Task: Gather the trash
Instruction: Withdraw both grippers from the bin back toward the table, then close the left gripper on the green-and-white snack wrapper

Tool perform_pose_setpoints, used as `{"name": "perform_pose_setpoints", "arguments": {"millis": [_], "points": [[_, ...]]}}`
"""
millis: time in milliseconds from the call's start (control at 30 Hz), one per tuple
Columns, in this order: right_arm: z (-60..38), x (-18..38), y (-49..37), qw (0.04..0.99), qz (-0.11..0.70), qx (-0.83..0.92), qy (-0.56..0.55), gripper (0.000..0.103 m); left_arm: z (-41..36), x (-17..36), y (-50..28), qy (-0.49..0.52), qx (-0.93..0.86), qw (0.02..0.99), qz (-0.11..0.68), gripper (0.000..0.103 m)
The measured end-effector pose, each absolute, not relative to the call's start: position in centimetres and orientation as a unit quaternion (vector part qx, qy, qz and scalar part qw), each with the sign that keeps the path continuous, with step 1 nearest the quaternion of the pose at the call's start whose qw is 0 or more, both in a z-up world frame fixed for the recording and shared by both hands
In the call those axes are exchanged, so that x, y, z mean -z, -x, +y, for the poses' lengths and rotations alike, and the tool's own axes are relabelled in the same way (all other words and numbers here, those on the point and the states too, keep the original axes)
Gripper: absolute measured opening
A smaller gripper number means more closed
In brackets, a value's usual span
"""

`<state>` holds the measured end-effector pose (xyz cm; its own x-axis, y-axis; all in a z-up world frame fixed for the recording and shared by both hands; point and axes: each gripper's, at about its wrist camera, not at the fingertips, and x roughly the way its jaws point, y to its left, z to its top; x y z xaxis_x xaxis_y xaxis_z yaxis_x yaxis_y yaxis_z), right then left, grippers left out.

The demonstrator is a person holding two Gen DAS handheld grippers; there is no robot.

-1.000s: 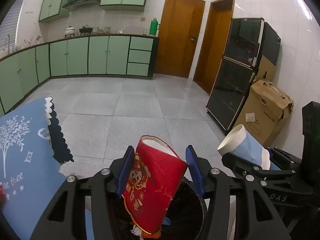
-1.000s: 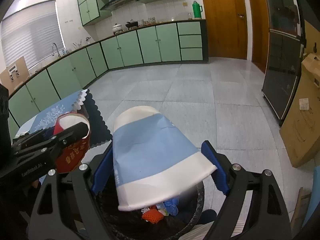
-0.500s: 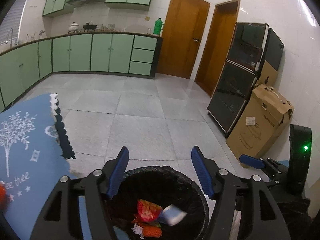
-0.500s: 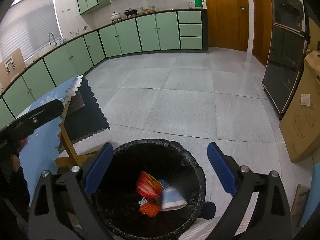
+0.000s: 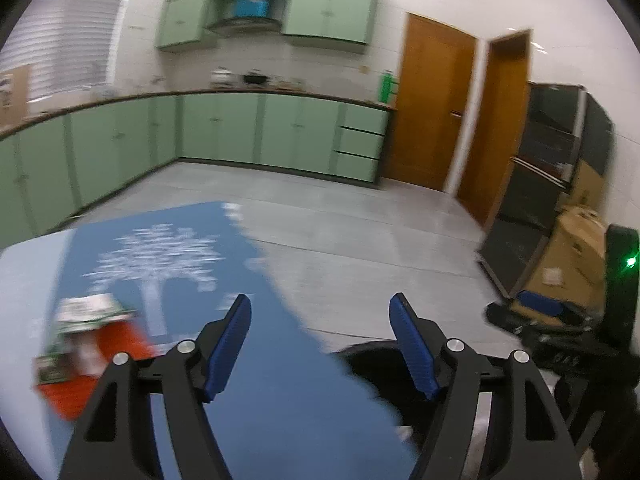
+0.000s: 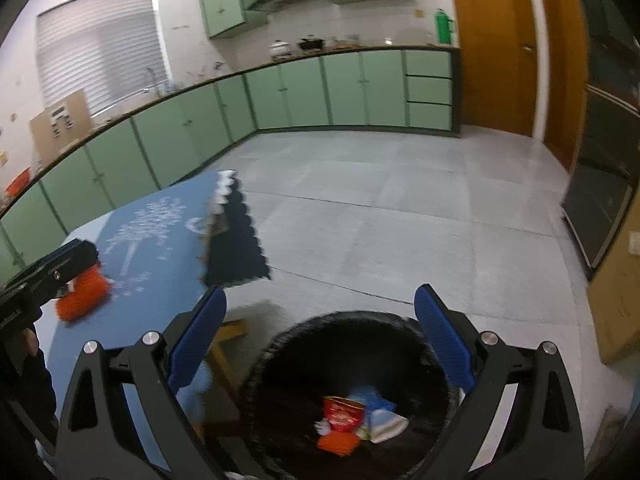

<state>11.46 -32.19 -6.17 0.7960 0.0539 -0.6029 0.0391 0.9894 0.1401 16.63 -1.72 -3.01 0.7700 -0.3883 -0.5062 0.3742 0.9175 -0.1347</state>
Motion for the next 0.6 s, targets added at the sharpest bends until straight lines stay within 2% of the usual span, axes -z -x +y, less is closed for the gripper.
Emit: {"name": "perform_pose_setpoints", "arguments": {"millis": [333, 600], "points": [[-22.3, 5.1, -15.1, 0.943, 0.316, -0.096, -0.049, 0.092, 10.9, 4.0, -15.2, 0.025, 0.047, 0.959, 0.277, 0.070], [-17.0, 5.8, -16.7, 0.935, 0.328, -0.132, -0.040, 0.092, 14.6, 5.9, -15.2, 0.028, 0.016, 0.954, 0.297, 0.070]]}}
